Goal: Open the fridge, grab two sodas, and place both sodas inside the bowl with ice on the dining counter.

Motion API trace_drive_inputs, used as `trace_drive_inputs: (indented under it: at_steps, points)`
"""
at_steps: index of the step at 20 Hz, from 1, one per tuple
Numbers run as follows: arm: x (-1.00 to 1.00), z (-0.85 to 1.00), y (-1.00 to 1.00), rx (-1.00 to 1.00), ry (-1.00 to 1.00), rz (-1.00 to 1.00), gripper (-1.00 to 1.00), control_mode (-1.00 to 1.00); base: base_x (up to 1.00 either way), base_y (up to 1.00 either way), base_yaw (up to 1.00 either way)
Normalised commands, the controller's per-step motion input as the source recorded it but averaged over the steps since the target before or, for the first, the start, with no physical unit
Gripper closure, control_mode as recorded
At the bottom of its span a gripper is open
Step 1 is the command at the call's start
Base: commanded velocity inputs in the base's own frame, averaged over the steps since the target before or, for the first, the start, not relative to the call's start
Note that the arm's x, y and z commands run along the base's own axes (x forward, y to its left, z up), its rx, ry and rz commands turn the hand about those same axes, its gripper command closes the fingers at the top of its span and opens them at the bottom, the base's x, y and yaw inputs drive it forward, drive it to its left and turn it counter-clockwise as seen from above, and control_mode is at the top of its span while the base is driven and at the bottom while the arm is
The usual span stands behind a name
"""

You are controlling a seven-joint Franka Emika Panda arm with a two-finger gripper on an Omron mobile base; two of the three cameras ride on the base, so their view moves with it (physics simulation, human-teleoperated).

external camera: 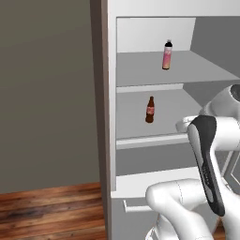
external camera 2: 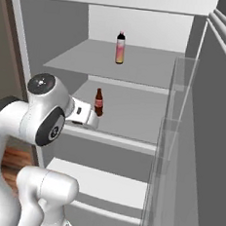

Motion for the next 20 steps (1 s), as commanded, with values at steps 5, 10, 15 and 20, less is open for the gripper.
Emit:
trace_drive_inputs:
  at_steps: [5,10,15,20]
  points:
    - [0.53,-0.20,0.19,0.09,-0.08,0.10,-1.00,-1.00,0.00,0.00,0.00]
    - [0.24,-0.15,0.15,0.08,-0.27,0.06,-1.00,-1.00,0.00,0.00,0.00]
    - [0.27,-0.08,0.10,0.01,-0.23,0.05,-1.00,-1.00,0.00,0.00,0.00]
    - [0.16,0.00,0.02,-0.02,-0.06,0.02,-1.00,-1.00,0.00,0.00,0.00]
